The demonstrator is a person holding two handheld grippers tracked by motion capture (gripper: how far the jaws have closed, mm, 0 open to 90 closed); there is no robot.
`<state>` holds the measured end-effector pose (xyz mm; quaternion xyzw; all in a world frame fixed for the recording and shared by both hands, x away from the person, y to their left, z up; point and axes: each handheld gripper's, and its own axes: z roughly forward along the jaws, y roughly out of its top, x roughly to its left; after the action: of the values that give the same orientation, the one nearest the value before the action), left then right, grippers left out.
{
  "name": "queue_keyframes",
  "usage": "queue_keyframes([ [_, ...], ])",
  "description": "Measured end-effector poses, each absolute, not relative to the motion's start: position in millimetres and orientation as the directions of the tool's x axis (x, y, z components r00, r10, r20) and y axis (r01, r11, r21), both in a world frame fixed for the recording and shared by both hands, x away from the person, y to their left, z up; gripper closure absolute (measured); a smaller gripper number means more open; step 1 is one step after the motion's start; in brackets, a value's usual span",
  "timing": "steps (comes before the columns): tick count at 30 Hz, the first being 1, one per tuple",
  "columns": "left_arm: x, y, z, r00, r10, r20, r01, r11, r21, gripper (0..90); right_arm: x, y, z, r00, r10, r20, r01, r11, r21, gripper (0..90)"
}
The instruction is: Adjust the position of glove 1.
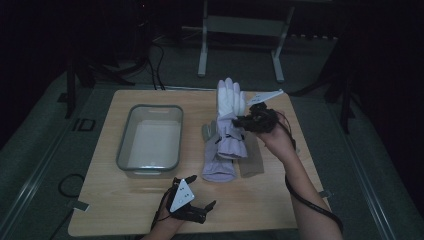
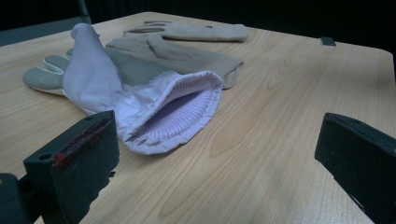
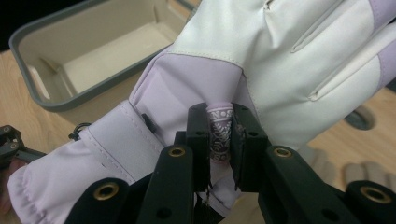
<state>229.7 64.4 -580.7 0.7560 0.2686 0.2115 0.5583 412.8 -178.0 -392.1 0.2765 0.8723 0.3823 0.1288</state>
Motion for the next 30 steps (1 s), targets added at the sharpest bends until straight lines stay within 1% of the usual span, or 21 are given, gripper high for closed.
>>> queue_keyframes([
  [7, 230, 65, -581, 0.767, 0.641, 0.017, 0.172, -0.230, 0.958, 0.0, 412, -157, -419, -0.799, 0.602, -0.015, 0.435, 0.593, 0.678, 79.2],
  [12, 230, 65, -581, 0.767, 0.642, 0.016, 0.172, -0.229, 0.958, 0.0, 409, -148, -439, -0.797, 0.604, -0.025, 0.445, 0.614, 0.652, 79.3],
  [17, 230, 65, -581, 0.767, 0.641, 0.019, 0.170, -0.231, 0.958, 0.0, 409, -143, -459, -0.785, 0.620, -0.006, 0.483, 0.618, 0.620, 79.2],
  [23, 230, 64, -581, 0.767, 0.642, 0.018, 0.171, -0.231, 0.958, 0.0, 410, -137, -482, -0.779, 0.627, -0.019, 0.503, 0.642, 0.578, 79.1],
  [30, 230, 64, -581, 0.765, 0.644, 0.018, 0.172, -0.231, 0.958, 0.0, 416, -131, -500, -0.773, 0.634, -0.009, 0.521, 0.642, 0.563, 78.7],
])
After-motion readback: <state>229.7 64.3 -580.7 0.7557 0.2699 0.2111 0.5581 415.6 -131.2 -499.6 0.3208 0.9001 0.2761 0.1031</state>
